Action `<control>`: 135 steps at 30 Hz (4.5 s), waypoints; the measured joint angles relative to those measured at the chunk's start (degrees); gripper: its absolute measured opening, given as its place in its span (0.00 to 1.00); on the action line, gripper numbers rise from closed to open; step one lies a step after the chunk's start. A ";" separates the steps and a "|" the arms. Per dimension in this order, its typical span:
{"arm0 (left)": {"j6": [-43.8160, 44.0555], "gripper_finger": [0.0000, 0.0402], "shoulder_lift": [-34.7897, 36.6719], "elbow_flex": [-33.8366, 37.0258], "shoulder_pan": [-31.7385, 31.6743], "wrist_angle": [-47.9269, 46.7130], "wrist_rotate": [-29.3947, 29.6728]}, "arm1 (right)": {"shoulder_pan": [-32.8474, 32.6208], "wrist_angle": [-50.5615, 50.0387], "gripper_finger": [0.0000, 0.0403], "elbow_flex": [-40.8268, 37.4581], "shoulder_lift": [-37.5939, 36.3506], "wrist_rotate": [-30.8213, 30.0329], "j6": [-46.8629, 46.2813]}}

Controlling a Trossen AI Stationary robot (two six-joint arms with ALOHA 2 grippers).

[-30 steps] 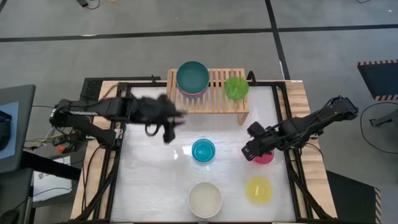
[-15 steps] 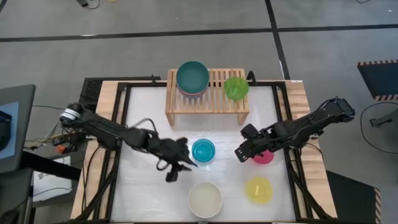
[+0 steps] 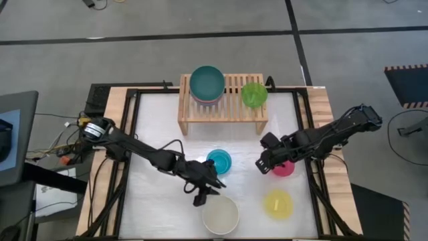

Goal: Place and stack bowls onto a shelf
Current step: Stack the white bowl on top of the dark green bowl on the shelf, then stack the pink bowl on top of the green bowl on the shelf

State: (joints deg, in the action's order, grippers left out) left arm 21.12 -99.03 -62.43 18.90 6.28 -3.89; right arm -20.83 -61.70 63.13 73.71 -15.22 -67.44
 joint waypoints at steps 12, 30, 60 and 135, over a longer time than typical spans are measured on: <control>6.59 0.26 -6.18 0.17 3.73 -4.68 6.83 | -1.06 -1.27 0.48 0.02 -0.04 0.37 7.19; 10.03 0.00 -4.45 -5.98 2.31 -15.96 8.79 | -3.86 -5.56 0.42 0.02 -5.51 -0.49 8.41; -22.71 0.00 -2.50 -63.38 -50.03 -68.12 24.92 | -0.72 -10.21 0.39 -2.49 -12.68 -9.56 2.74; -22.09 0.39 10.83 -68.94 -49.66 -75.40 8.24 | 36.76 0.96 0.06 12.89 -12.06 3.88 39.14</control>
State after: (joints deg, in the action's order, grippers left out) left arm -0.97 -88.20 -131.37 -30.76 -69.12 4.35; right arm 15.93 -60.74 76.02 61.65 -11.34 -28.29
